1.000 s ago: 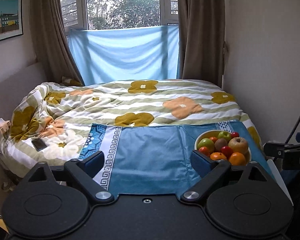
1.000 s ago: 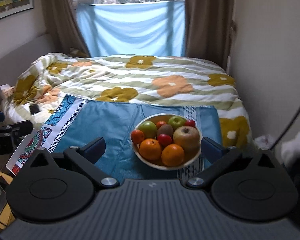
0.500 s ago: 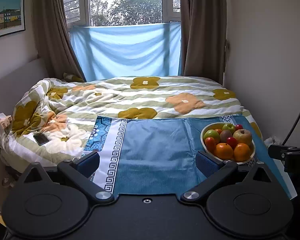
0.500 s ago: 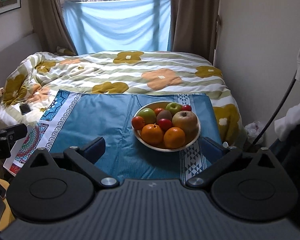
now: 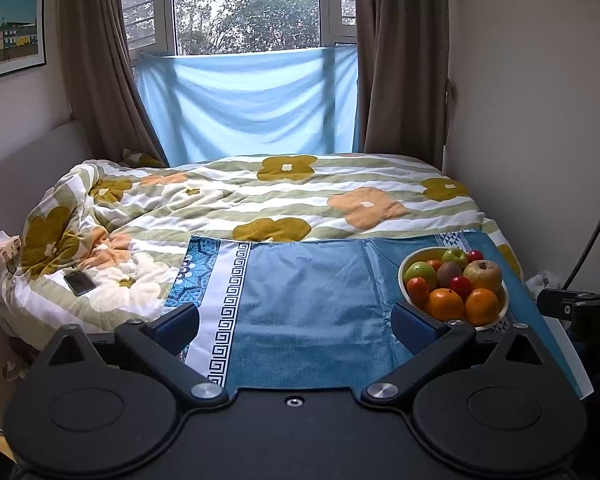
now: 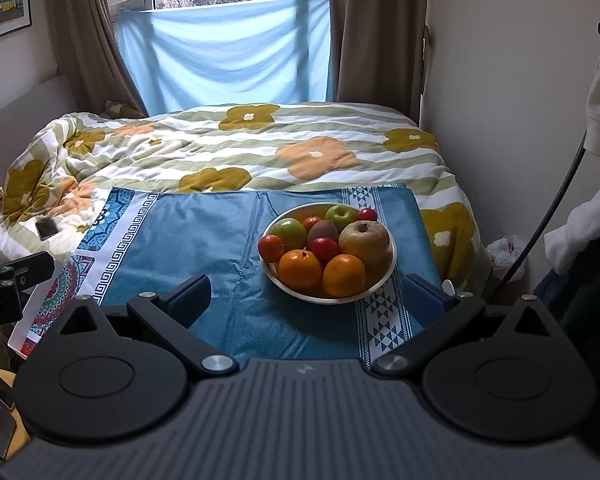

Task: Organize fruits

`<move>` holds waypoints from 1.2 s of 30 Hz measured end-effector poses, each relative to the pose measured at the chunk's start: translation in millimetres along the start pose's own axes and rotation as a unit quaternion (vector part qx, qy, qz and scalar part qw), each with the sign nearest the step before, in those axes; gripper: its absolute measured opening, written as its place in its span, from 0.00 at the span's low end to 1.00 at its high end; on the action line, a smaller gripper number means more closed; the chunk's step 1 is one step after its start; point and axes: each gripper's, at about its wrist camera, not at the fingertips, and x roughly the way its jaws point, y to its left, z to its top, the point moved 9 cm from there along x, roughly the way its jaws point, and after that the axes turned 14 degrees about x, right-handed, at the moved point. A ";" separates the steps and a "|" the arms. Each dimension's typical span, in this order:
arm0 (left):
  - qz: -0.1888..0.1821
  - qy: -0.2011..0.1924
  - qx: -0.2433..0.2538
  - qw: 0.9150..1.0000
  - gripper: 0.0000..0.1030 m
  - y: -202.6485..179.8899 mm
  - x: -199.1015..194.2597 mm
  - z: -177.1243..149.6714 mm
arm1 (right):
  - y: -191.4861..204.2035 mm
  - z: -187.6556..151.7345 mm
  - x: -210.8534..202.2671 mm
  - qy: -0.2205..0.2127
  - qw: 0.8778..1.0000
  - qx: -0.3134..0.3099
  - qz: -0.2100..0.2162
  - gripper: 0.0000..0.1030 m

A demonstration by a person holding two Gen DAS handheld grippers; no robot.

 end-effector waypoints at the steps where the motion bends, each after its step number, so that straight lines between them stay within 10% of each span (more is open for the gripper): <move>1: 0.000 0.000 0.000 1.000 1.00 0.7 -0.2 -0.4 | 0.1 0.0 0.0 0.000 1.000 0.000 0.000 1.00; 36: 0.000 0.002 -0.001 1.000 1.00 9.3 0.8 -1.9 | 12.7 -2.0 1.7 0.006 1.000 0.002 0.004 1.00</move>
